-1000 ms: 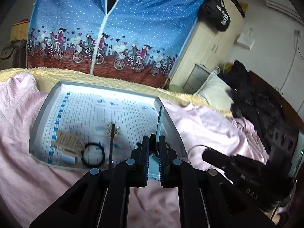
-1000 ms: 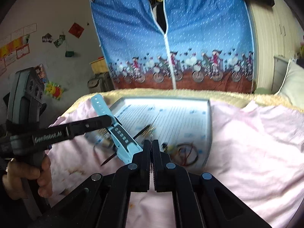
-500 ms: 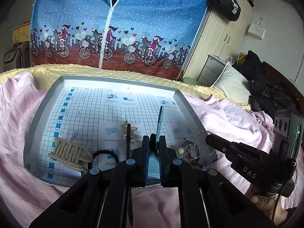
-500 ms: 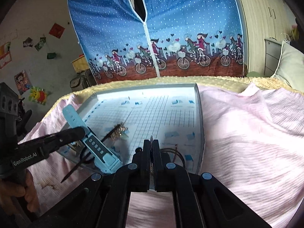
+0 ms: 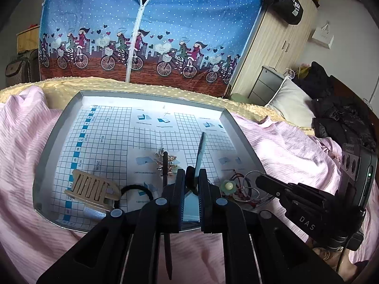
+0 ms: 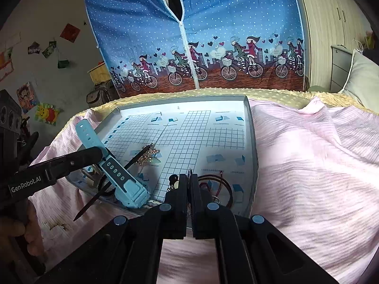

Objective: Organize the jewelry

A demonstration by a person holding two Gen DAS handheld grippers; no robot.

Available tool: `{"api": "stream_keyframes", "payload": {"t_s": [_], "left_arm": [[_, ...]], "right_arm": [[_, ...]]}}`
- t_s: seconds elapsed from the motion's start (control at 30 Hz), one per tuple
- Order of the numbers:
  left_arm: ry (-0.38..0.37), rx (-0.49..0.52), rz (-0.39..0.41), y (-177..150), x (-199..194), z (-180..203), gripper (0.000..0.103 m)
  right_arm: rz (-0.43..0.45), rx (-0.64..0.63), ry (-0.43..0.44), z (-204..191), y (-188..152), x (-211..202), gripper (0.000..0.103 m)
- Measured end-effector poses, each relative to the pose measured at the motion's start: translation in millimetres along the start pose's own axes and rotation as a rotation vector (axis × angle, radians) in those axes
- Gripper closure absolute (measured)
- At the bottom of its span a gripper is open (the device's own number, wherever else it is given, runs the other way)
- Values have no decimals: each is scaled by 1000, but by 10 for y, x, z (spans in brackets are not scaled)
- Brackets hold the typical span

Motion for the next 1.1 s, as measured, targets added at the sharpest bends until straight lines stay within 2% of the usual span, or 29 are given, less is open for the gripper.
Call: {"api": "stream_keyframes", "payload": {"t_s": [0.03,0.1,0.13,0.17,0.2,0.23,0.3,0.43,0.47,0.5,0.63,0.83,0.97,1.1], "left_arm": [[13,-3,-3,6,-7,-6,93],[31,-18,-12,8,-34,-29,84],[36,-25,-10,13,-59,-35,81],[48,-32,3,22,-118,-43,72],[58,-37,22,34,-192,-48,60],[61,-42,35,47,-249,-52,53],[62,-53,69,57,-426,-43,26],[82,-48,148,51,-814,61,16],[99,-36,168,44,-923,108,6],[114,-25,183,34,-1008,148,2],[171,41,256,-181,-1502,399,2],[273,115,319,-724,-2131,678,2],[291,119,342,-997,-2373,767,2],[283,114,341,-1169,-2444,831,2]], "right_arm": [[-6,2,1,3,-6,1,94],[-9,8,-9,22,-13,-30,66],[3,12,-14,30,-10,-77,60],[12,14,-18,34,-3,-116,54],[23,16,-21,35,4,-170,51],[34,17,-23,33,19,-239,49],[59,18,-29,30,50,-360,39],[117,1,-35,-34,61,-708,24],[136,-9,-36,-70,64,-828,17],[151,-17,-33,-100,63,-923,12],[209,4,-1,-218,-11,-1341,1],[250,25,20,-398,-340,-1867,0],[266,16,3,-504,-615,-2143,0],[284,2,-6,-589,-776,-2318,0]]}}
Point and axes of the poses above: each gripper's, at about its wrist camera, not at the fingertips, and x roughly the way its jaws point, z to its right, y to its top, the point moved 7 cm from there along x, roughly the way its jaws point, and after that the axes turned 10 degrees about -y, right-handed, at the moved point
